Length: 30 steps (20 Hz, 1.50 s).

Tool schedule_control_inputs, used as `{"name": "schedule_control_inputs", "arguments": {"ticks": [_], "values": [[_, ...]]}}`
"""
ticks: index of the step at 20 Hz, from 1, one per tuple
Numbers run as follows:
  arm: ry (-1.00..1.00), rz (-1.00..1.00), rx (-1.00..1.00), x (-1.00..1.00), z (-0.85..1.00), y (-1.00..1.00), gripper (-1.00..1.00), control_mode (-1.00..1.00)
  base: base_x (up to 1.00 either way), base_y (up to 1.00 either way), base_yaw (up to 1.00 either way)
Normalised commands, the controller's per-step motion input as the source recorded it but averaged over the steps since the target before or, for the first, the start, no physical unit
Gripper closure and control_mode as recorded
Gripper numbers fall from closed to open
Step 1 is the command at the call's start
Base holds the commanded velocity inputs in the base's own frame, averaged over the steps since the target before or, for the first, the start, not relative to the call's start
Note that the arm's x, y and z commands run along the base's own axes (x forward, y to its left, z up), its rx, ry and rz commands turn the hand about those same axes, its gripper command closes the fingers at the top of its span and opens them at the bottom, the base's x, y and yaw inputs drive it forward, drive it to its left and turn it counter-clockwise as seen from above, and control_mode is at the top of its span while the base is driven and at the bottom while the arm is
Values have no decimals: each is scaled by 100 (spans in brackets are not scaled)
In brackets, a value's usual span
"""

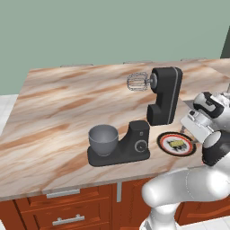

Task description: Add butter and sugar cubes to the stand mixer bowl and then turn on the stand mixer to begin making frosting.

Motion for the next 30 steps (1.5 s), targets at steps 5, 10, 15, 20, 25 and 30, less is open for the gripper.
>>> {"name": "schedule_control_inputs", "arguments": {"ticks": [5,10,15,20,25,30], "values": [[0,0,0,44,-38,-17,-100,-100,0,0,0],[0,0,0,41,-29,-14,-100,-100,0,0,0],[0,0,0,32,-33,-8,-100,-100,0,0,0],[0,0,0,35,-37,-11,-100,-100,0,0,0],[0,0,0,18,-36,-15,-100,-100,0,0,0],[3,0,0,4,-42,-5,100,-100,0,0,0]]}}
